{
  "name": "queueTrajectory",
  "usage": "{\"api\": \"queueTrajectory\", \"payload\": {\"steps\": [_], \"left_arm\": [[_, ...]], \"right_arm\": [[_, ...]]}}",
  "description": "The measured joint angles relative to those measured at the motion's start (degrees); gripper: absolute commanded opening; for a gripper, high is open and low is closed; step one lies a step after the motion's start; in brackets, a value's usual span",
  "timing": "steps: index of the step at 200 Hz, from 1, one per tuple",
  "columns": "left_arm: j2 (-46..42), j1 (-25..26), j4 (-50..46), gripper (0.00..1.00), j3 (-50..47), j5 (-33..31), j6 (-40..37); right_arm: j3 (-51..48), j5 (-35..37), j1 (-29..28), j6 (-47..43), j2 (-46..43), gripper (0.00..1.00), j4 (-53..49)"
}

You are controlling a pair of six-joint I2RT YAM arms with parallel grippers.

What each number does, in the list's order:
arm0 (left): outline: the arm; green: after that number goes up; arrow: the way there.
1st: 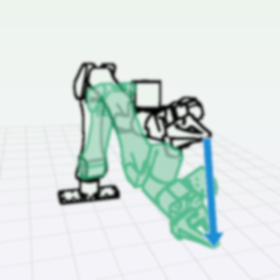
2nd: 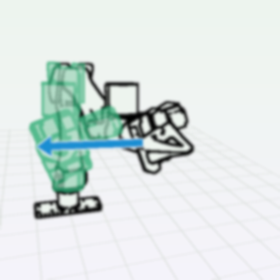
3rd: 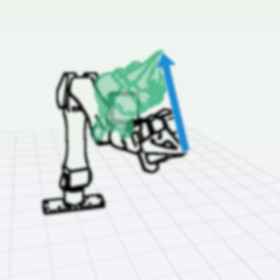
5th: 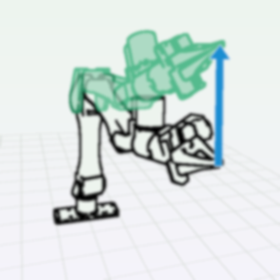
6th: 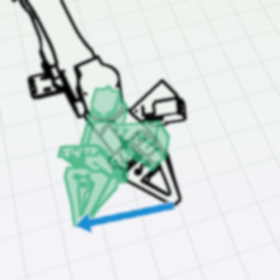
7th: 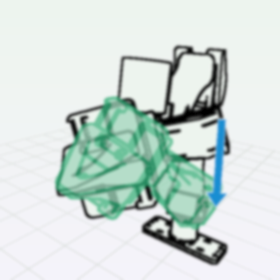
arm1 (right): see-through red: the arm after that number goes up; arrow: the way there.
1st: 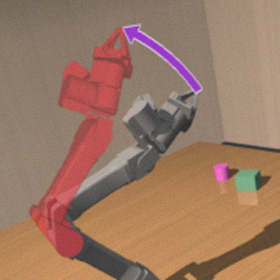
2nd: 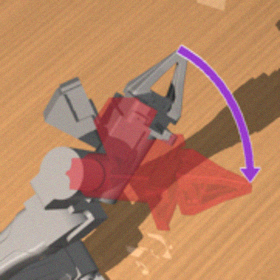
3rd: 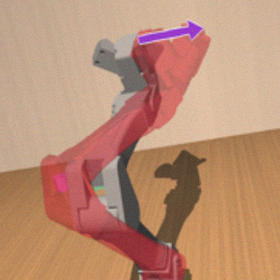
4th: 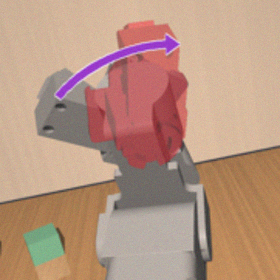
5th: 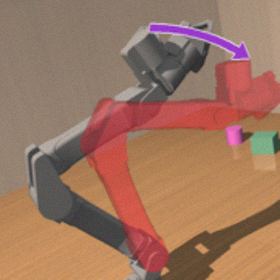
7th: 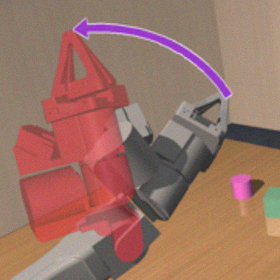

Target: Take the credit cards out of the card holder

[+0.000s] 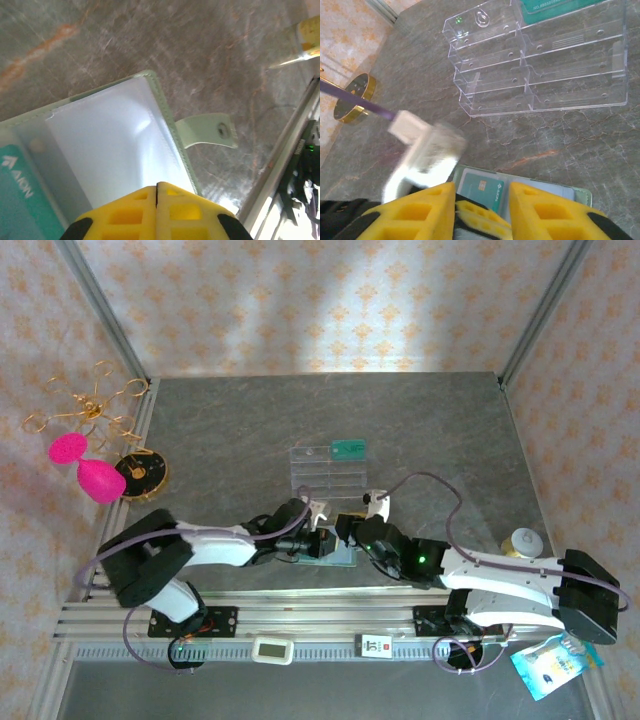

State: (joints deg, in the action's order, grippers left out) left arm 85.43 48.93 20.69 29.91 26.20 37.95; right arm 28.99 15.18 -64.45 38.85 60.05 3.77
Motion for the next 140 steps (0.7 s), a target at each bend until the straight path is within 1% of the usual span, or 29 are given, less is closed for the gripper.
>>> {"api": "queueTrajectory", "payload": {"steps": [10, 30, 49, 64, 96, 116, 140], "left_arm": [[-4.3, -0.7, -0.1, 0.09, -1.9, -1.2, 0.2], [-12.2, -3.7, -0.1, 0.00, -6.1, -3.1, 0.6], [-15.9, -8.0, -0.6, 0.00, -9.4, -4.3, 0.8], [-16.3, -10.1, -1.1, 0.00, -10.8, -4.8, 0.6], [-14.8, -10.3, -1.2, 0.00, -11.5, -5.3, -0.5], [-12.9, -10.4, -0.5, 0.00, -12.3, -5.4, -0.5], [-11.3, -10.4, 0.2, 0.00, -13.7, -4.7, -0.5]], "right_arm": [[0.0, -2.3, 1.2, 0.0, 0.1, 0.25, 0.5], [0.2, -9.7, 4.6, -0.5, 2.6, 0.23, 3.5], [2.4, -17.5, 7.0, -0.7, 8.8, 0.22, 4.5], [4.9, -22.7, 7.5, -0.7, 14.4, 0.22, 4.9], [6.5, -30.8, 8.6, 0.5, 21.1, 0.24, 5.5], [6.6, -33.5, 9.6, 1.3, 24.0, 0.23, 5.5], [6.6, -35.0, 10.3, 2.3, 26.0, 0.23, 5.5]]}}
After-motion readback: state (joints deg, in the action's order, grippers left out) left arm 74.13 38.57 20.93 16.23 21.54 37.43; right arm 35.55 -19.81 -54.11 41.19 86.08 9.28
